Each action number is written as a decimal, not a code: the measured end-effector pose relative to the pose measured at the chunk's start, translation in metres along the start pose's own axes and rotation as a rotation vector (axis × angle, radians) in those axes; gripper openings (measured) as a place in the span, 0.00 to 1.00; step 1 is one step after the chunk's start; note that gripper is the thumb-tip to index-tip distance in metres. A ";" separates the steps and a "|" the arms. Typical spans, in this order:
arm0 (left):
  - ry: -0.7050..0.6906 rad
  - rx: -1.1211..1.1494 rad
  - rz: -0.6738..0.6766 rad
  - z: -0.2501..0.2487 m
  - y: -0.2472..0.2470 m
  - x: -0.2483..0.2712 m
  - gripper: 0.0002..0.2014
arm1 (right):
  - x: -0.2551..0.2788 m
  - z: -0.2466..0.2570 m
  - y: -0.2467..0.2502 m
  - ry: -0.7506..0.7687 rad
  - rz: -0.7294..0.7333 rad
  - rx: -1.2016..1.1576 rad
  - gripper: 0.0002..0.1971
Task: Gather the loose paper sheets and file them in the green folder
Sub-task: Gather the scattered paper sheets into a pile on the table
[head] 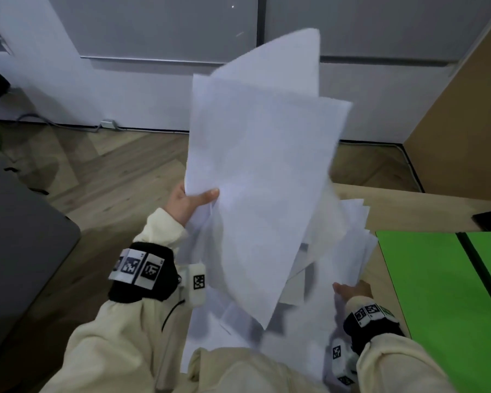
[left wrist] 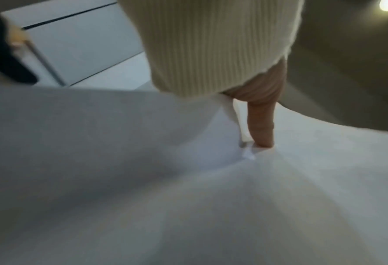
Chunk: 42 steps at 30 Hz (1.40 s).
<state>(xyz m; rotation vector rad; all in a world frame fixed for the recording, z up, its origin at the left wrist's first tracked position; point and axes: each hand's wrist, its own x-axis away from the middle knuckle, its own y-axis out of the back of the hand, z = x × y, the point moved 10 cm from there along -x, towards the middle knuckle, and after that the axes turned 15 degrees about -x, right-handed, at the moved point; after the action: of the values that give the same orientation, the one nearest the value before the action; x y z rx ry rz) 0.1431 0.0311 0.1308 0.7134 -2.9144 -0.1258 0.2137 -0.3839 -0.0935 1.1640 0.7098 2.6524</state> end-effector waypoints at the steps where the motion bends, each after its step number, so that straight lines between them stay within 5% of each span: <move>1: 0.070 -0.029 -0.035 0.022 -0.002 -0.004 0.11 | -0.001 -0.001 0.000 -0.008 0.007 -0.013 0.31; 5: 0.347 -0.221 0.002 0.119 -0.029 0.002 0.13 | 0.002 0.000 0.000 -0.065 0.069 -0.085 0.26; 11: 0.660 -0.545 0.070 0.230 -0.040 0.036 0.27 | -0.007 0.008 -0.003 -0.060 0.179 -0.197 0.37; 16: 0.594 -0.416 -0.134 0.227 -0.046 0.034 0.31 | 0.012 0.004 -0.029 -0.064 0.300 -0.352 0.52; 17: 0.577 -0.462 -0.096 0.227 -0.055 0.032 0.31 | 0.017 0.004 -0.036 -0.053 0.334 -0.367 0.52; 20: 0.544 -0.581 0.093 0.230 -0.095 0.034 0.32 | 0.025 0.006 -0.043 0.035 0.299 -0.319 0.30; 22: 0.542 -0.640 0.078 0.233 -0.097 0.035 0.33 | 0.028 0.013 -0.035 0.101 0.210 -0.272 0.23; 25: 0.526 -0.868 -0.017 0.223 -0.058 0.031 0.33 | 0.028 0.023 -0.013 0.122 0.122 -0.331 0.23; 29: 0.489 -1.348 0.086 0.224 -0.013 0.039 0.41 | 0.021 0.026 0.028 0.120 -0.019 -0.362 0.27; 36: 0.513 -1.273 0.316 0.231 -0.029 0.038 0.40 | 0.001 0.003 0.058 0.106 -0.118 -0.321 0.28; 42: 0.592 -1.233 0.437 0.235 -0.047 0.036 0.25 | -0.016 -0.024 0.076 0.041 -0.157 -0.273 0.30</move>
<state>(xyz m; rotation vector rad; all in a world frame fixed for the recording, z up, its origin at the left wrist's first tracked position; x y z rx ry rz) 0.0970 -0.0161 -0.1020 -0.1061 -1.8101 -1.2328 0.2106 -0.4645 -0.0813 0.9429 0.4090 2.5477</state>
